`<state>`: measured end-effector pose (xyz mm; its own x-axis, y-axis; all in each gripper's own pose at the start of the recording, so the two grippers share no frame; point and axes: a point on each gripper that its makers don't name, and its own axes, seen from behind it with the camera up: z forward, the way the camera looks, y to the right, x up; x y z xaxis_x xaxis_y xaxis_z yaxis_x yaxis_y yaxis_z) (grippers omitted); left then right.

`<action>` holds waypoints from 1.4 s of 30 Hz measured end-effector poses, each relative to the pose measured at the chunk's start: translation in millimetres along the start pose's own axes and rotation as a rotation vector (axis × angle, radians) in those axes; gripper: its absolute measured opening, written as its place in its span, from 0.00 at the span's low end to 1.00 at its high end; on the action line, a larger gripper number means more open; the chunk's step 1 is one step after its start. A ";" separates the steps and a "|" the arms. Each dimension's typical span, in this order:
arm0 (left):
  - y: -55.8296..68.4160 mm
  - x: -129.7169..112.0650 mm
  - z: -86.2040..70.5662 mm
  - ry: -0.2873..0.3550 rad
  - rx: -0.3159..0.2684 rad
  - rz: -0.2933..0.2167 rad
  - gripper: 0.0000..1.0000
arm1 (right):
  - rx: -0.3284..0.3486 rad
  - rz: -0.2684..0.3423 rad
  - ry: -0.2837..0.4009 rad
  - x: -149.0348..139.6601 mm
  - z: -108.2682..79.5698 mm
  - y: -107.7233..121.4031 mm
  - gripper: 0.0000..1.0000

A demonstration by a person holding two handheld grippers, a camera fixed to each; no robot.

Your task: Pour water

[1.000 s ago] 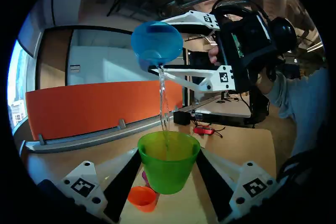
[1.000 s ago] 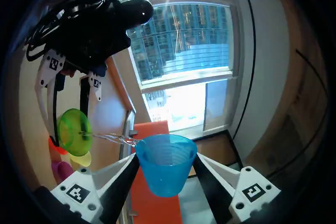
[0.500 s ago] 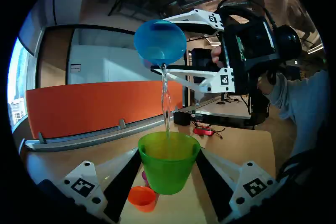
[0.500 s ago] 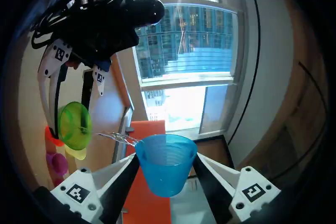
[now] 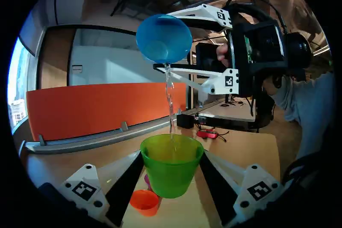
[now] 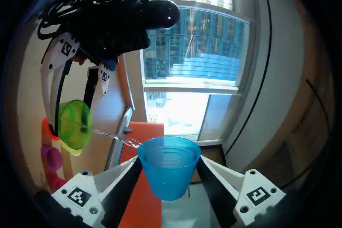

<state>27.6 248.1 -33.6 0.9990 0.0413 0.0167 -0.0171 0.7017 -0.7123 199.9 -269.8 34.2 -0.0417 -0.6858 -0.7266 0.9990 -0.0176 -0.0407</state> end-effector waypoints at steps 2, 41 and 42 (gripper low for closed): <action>-0.4 0.0 -0.3 0.001 0.000 -0.001 0.86 | 0.001 -0.015 0.002 1.6 0.6 -0.2 0.90; -4.3 13.5 -7.2 0.028 0.018 0.006 0.86 | 0.001 0.227 0.014 10.9 -3.6 -17.0 0.90; -4.4 14.2 -7.7 0.029 0.019 0.007 0.86 | 0.001 0.258 0.014 9.6 -4.3 -17.8 0.90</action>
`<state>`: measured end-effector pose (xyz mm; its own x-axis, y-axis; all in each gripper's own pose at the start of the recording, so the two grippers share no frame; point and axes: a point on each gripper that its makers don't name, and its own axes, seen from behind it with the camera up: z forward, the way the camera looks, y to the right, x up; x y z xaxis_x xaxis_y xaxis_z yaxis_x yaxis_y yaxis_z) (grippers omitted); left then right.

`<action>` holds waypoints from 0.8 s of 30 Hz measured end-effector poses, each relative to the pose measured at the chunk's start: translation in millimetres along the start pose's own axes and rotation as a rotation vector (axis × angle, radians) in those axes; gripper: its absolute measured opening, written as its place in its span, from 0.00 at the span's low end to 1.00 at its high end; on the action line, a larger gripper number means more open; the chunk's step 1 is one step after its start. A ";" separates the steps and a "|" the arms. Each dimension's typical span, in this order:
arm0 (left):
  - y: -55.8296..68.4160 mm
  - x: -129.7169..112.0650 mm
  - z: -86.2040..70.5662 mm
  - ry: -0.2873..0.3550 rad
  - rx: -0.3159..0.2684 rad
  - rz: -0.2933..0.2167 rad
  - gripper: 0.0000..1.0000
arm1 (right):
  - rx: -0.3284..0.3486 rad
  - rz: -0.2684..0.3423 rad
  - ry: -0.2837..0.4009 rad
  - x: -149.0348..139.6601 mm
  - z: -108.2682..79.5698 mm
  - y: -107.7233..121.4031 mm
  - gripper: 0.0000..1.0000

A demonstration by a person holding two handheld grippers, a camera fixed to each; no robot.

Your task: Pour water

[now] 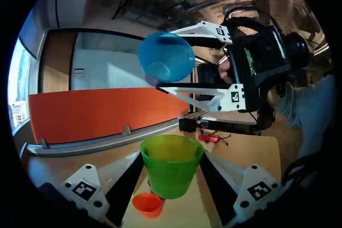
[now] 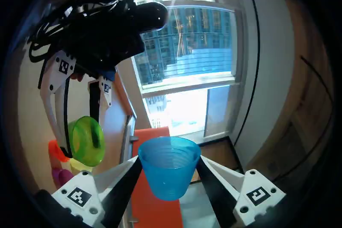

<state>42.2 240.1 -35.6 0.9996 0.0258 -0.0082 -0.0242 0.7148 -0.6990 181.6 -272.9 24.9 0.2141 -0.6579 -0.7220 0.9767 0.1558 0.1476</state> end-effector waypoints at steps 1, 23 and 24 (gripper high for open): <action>-0.3 0.6 -0.3 0.001 0.001 0.001 0.86 | -0.001 0.038 0.000 -1.2 -1.0 -0.3 0.89; -8.9 6.6 -3.8 0.004 0.023 0.014 0.86 | 0.034 0.786 -0.010 -6.0 -20.6 -30.0 0.90; -9.2 7.1 -4.0 0.005 0.024 0.015 0.86 | 0.036 0.821 -0.009 -6.1 -21.0 -30.9 0.90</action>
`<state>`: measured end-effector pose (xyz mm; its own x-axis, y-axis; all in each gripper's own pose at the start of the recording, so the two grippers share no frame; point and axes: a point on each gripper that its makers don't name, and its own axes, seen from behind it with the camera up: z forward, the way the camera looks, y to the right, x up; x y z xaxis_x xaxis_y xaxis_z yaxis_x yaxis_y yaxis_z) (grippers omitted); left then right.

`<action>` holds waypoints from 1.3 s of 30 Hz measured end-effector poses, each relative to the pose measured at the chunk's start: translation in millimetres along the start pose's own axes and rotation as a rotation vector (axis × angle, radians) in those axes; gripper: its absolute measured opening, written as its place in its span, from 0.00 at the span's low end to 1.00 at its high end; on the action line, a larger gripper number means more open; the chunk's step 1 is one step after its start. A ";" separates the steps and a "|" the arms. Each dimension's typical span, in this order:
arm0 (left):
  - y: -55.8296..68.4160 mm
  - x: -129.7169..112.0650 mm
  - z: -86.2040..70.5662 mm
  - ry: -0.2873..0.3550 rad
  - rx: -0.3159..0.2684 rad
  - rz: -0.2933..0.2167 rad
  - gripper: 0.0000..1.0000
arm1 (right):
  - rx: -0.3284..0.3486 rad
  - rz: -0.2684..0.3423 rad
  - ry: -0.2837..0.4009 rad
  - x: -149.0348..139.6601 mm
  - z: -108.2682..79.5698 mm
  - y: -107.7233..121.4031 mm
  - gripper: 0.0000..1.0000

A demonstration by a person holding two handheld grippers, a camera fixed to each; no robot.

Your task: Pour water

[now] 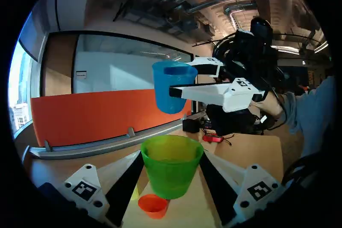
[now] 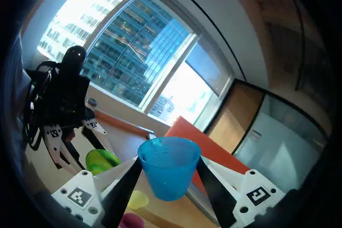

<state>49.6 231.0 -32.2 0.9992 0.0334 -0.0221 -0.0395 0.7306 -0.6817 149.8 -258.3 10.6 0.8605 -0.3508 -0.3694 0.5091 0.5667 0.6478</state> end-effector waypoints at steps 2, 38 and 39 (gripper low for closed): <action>-1.1 1.0 -0.3 0.001 0.002 0.000 0.86 | 0.009 0.074 -0.004 -1.5 0.2 -2.3 0.90; -38.6 4.5 -18.0 0.002 0.092 0.016 0.86 | -0.006 0.439 -0.032 -24.8 -18.2 11.1 0.89; -40.7 4.3 -18.8 0.002 0.097 0.016 0.86 | -0.009 0.442 -0.033 -26.0 -19.6 12.1 0.89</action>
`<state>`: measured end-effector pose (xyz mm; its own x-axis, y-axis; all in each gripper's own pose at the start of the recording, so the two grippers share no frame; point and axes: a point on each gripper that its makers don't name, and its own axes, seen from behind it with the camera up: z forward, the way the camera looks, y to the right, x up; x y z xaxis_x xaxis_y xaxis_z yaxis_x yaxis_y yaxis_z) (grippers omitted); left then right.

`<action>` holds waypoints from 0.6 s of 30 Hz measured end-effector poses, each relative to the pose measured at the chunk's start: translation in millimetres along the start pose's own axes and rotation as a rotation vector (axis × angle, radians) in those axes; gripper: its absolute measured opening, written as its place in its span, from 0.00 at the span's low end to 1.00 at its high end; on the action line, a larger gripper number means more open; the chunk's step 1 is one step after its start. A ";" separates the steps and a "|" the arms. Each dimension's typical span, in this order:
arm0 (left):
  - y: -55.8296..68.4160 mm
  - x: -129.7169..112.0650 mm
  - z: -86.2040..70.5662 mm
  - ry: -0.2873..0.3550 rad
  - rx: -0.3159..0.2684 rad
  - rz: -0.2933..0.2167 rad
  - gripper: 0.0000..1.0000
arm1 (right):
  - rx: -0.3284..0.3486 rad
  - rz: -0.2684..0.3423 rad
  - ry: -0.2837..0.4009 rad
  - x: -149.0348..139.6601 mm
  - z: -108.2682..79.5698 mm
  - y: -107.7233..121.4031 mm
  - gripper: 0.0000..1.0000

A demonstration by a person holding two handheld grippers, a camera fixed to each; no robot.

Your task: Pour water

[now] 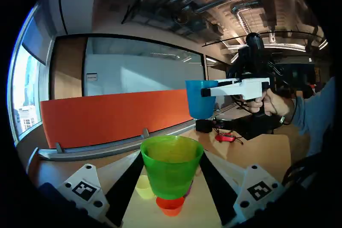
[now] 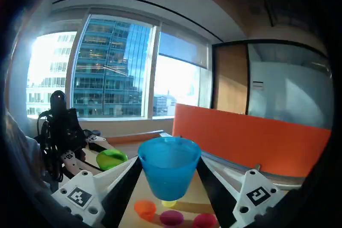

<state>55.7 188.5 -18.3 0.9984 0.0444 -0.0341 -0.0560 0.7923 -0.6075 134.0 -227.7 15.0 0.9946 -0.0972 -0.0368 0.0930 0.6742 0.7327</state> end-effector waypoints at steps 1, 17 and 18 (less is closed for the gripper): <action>-2.2 -0.3 -1.0 0.000 0.005 0.000 0.86 | -0.004 0.002 0.000 -0.8 -1.2 1.7 0.89; -27.7 -0.7 -12.2 -0.006 0.061 -0.001 0.86 | -0.038 0.025 -0.015 -13.3 -12.7 19.7 0.89; -28.7 -1.1 -12.8 -0.008 0.063 -0.001 0.86 | -0.038 0.026 -0.017 -14.4 -12.8 20.0 0.90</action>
<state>56.1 158.0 -10.9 0.9985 0.0477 -0.0272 -0.0547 0.8291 -0.5565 122.2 -203.5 21.5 0.9958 -0.0916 -0.0066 0.0695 0.7040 0.7068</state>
